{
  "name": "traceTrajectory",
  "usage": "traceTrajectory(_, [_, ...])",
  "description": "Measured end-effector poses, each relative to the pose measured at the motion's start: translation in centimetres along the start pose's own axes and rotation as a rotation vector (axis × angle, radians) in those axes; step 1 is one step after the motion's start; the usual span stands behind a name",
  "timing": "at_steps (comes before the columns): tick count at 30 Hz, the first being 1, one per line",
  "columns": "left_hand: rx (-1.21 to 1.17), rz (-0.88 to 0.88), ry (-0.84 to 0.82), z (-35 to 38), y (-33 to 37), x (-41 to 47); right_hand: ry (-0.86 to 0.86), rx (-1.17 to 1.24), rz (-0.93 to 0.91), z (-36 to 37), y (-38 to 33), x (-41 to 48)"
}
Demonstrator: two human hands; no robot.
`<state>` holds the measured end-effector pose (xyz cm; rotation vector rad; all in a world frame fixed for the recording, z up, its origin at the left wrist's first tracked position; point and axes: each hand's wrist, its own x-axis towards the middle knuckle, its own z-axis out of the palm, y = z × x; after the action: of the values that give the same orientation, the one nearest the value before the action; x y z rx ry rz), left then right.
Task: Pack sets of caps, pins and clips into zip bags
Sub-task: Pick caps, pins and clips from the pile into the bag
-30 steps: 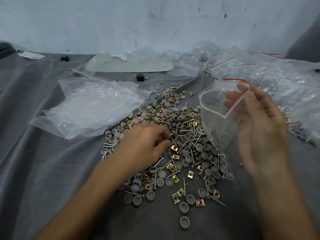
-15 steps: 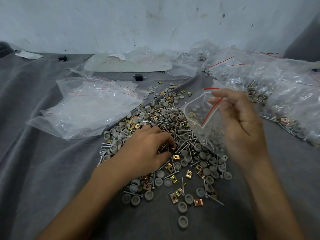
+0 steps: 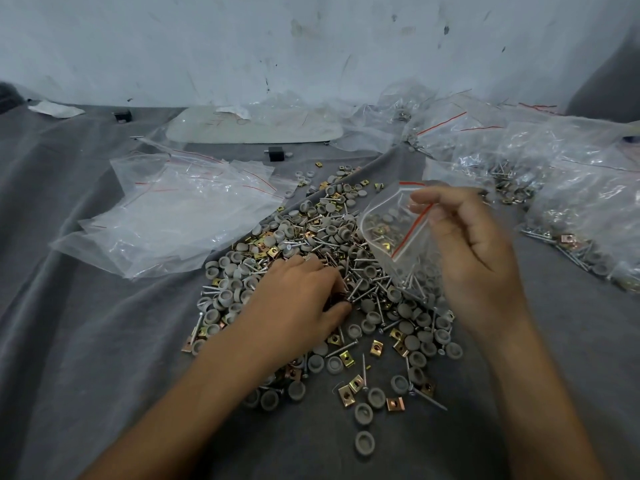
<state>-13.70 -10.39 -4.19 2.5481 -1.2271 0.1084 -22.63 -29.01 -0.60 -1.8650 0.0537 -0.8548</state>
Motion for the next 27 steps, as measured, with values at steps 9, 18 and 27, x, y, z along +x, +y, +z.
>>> traceTrajectory(9, [-0.27,-0.123,-0.007,-1.5,-1.2,0.5,-0.046,0.016,0.03,0.2,0.2,-0.1])
traceTrajectory(18, [-0.728,-0.203,0.312,-2.8,-2.1,1.0,-0.131,-0.045,0.047,0.6,0.0,-0.7])
traceTrajectory(27, [-0.902,-0.099,0.245,-2.5,-0.5,0.8,-0.247,-0.113,0.02,1.4,-0.1,-0.9])
